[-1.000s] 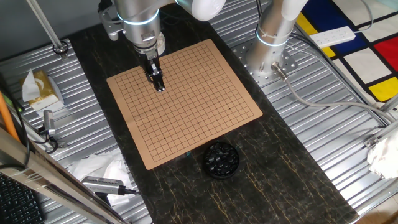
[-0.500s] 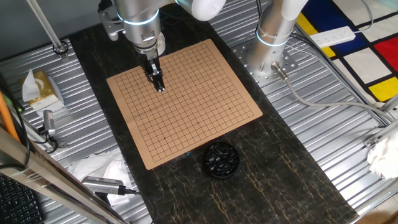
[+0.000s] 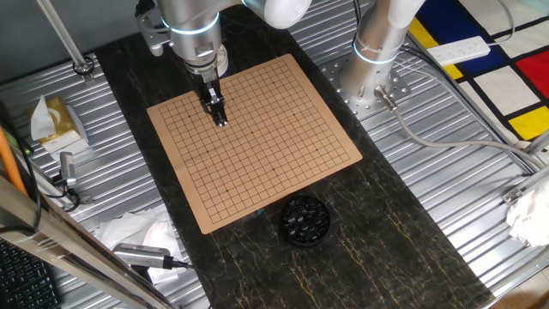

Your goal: Play the first move as black on the 3-4 point in the upper right corner of the Go board

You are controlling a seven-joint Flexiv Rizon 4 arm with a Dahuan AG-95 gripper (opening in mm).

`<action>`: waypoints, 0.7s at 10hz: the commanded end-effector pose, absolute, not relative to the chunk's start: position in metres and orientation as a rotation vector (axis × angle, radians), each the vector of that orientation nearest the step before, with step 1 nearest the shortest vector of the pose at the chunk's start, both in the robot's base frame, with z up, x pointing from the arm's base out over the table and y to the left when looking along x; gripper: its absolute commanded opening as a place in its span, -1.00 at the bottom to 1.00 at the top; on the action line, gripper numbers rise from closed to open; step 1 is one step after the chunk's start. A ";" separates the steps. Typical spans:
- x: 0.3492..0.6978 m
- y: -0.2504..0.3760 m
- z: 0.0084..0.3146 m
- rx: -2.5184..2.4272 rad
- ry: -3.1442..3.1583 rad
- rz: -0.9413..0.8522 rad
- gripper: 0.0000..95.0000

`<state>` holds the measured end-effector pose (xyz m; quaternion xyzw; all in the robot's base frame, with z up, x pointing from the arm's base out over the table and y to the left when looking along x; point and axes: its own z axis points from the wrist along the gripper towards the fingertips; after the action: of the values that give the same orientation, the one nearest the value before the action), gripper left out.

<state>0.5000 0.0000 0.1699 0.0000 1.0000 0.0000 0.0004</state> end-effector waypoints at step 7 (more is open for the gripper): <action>0.501 0.002 0.171 -0.460 3.052 -0.029 -1.00</action>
<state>0.4996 0.0008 0.1714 -0.1138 0.9932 -0.0071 0.0221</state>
